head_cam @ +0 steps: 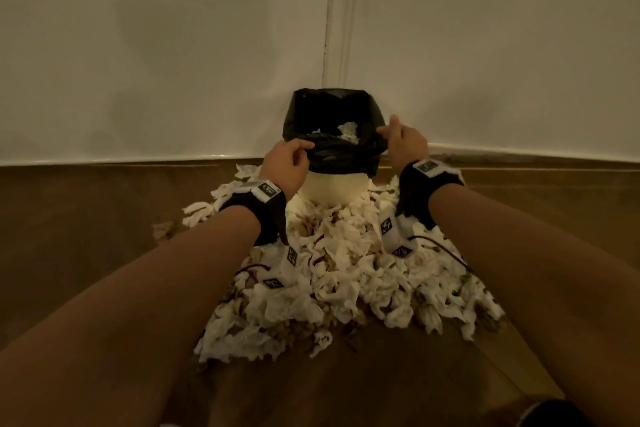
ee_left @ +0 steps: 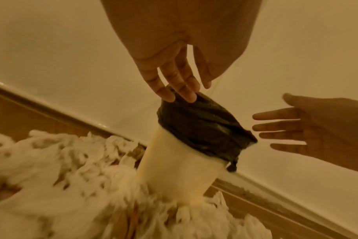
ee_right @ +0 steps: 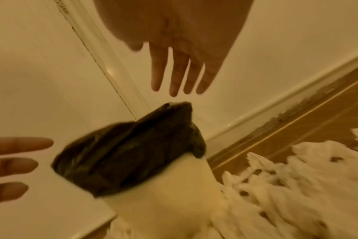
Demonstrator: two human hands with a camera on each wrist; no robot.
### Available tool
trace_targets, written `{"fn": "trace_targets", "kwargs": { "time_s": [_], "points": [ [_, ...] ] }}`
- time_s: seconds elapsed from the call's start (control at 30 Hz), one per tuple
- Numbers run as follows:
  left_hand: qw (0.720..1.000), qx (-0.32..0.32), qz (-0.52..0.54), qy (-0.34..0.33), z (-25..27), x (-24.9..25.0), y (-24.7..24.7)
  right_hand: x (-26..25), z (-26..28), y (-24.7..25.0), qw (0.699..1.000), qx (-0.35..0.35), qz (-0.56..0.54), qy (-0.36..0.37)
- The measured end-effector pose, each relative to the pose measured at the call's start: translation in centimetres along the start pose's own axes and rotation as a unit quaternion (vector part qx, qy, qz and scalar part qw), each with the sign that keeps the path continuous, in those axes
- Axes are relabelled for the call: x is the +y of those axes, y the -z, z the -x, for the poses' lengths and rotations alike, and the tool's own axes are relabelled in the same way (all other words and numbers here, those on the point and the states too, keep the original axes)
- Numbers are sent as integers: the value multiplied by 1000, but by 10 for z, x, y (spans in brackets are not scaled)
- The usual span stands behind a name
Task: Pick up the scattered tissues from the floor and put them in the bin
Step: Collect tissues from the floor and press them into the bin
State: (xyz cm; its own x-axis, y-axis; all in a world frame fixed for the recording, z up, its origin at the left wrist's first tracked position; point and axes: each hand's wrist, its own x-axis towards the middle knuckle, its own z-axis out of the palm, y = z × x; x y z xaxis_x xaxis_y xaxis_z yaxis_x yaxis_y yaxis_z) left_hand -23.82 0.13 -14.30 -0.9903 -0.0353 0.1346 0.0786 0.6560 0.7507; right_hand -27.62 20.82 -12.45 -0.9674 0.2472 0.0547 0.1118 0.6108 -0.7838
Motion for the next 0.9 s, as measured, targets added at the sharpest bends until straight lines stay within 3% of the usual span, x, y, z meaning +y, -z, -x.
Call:
{"fn": "trace_targets", "kwargs": {
  "time_s": [0.07,0.13,0.2,0.3,0.5,0.57,0.67,0.8,0.9],
  "points": [
    [999,-32,21,30,24,-11,-10,18,28,0,999,34,4,-9],
    [993,-76,36,77,50,-25,-23,44,57,-6,999,23,20,-45],
    [987,-116,11,113,78,-40,-39,69,90,-16,995,-27,5,-99],
    [972,-186,-26,138,120,-57,-63,102,139,-37,985,-113,57,-115],
    [944,-302,-117,57,183,-79,-101,140,207,-72,964,-210,144,-78],
    [926,-341,-162,6,194,-85,-106,146,216,-76,958,-209,181,-74],
    [903,-344,-252,-44,206,-89,-109,152,222,-78,954,-202,208,-76],
    [856,-383,-343,-40,213,-93,-112,157,222,-78,931,-240,254,-103],
    [850,-403,-339,-11,213,-96,-115,158,224,-79,907,-288,282,-120]
  ]
}}
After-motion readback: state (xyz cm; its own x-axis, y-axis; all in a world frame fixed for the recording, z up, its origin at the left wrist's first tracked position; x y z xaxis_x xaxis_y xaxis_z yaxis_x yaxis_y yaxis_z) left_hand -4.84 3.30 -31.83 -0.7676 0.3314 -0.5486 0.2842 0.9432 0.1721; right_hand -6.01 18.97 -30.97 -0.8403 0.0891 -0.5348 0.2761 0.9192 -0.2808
